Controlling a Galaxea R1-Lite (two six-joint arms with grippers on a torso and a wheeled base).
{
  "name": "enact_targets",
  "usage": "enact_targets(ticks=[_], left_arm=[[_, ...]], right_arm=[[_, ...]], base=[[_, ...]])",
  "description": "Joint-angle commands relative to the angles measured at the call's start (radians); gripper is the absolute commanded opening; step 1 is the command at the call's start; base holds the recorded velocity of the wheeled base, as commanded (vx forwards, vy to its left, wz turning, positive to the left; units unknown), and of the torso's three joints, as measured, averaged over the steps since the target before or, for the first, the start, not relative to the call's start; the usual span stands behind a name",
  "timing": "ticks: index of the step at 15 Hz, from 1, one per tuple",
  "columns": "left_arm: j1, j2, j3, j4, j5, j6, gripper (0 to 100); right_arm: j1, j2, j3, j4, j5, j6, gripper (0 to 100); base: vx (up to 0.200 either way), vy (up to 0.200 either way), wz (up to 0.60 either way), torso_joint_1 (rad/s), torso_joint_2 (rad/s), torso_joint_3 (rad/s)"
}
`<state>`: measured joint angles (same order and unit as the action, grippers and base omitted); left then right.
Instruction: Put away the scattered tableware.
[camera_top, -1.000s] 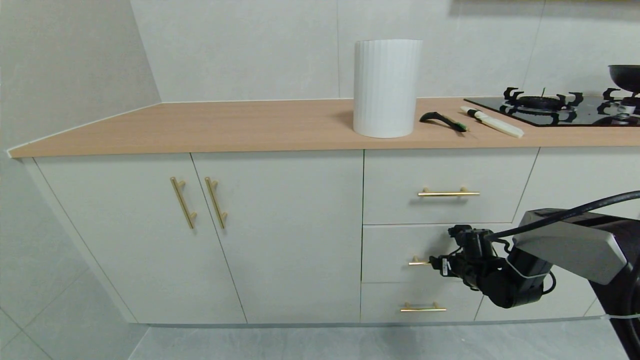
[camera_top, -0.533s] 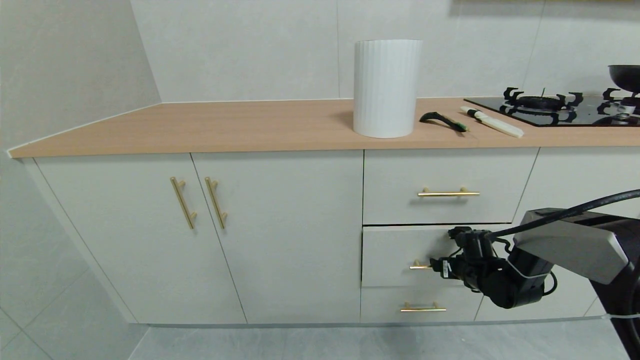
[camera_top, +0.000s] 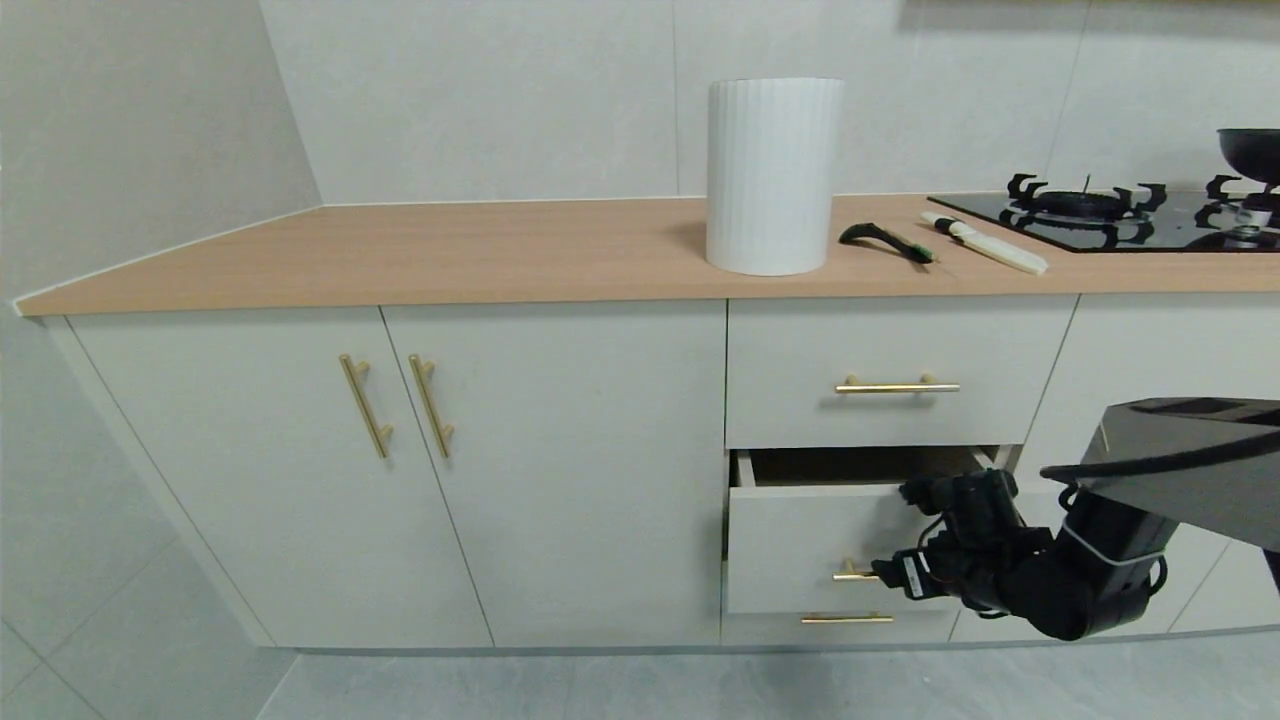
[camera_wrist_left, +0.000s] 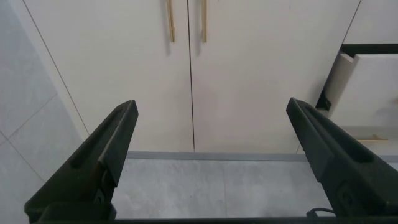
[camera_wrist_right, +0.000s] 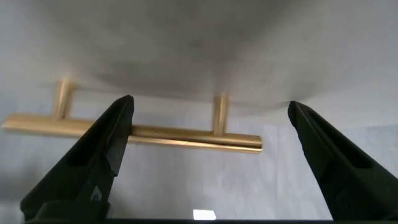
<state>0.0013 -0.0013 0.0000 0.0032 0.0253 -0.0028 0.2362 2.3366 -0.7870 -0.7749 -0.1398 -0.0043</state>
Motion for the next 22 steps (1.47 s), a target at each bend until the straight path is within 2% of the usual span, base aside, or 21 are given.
enact_targets(ticks=[1,3,4,6,7,9,12,15,19,22], left_arm=[[0.000,0.001,0.000,0.000,0.001,0.000,100],[0.000,0.001,0.000,0.000,0.001,0.000,100],[0.000,0.001,0.000,0.000,0.001,0.000,100],[0.000,0.001,0.000,0.000,0.001,0.000,100],[0.000,0.001,0.000,0.000,0.001,0.000,100],[0.000,0.001,0.000,0.000,0.001,0.000,100],[0.000,0.001,0.000,0.000,0.001,0.000,100],[0.000,0.001,0.000,0.000,0.001,0.000,100],[0.000,0.001,0.000,0.000,0.001,0.000,100],[0.000,0.001,0.000,0.000,0.001,0.000,100]], right_arm=[[0.041,-0.257,0.042,0.167,0.060,-0.002,100],[0.064,-0.424,0.034,0.365,0.120,-0.002,100],[0.074,-0.484,0.026,0.411,0.132,0.000,100],[0.081,-0.511,0.009,0.404,0.123,0.012,100],[0.081,-0.505,-0.001,0.390,0.123,0.035,100],[0.083,-0.430,-0.009,0.279,0.100,0.092,100],[0.083,-0.292,-0.009,0.098,-0.001,0.096,100],[0.083,-0.192,-0.015,0.013,-0.030,0.096,100],[0.081,-0.089,-0.067,-0.049,-0.092,0.135,100],[0.078,-0.086,-0.070,-0.049,-0.095,0.135,100]], base=[[0.000,0.000,0.00,0.000,0.00,0.000],[0.000,0.000,0.00,0.000,0.00,0.000],[0.000,0.000,0.00,0.000,0.00,0.000],[0.000,0.000,0.00,0.000,0.00,0.000],[0.000,0.000,0.00,0.000,0.00,0.000],[0.000,0.000,0.00,0.000,0.00,0.000],[0.000,0.000,0.00,0.000,0.00,0.000],[0.000,0.000,0.00,0.000,0.00,0.000],[0.000,0.000,0.00,0.000,0.00,0.000],[0.000,0.000,0.00,0.000,0.00,0.000]])
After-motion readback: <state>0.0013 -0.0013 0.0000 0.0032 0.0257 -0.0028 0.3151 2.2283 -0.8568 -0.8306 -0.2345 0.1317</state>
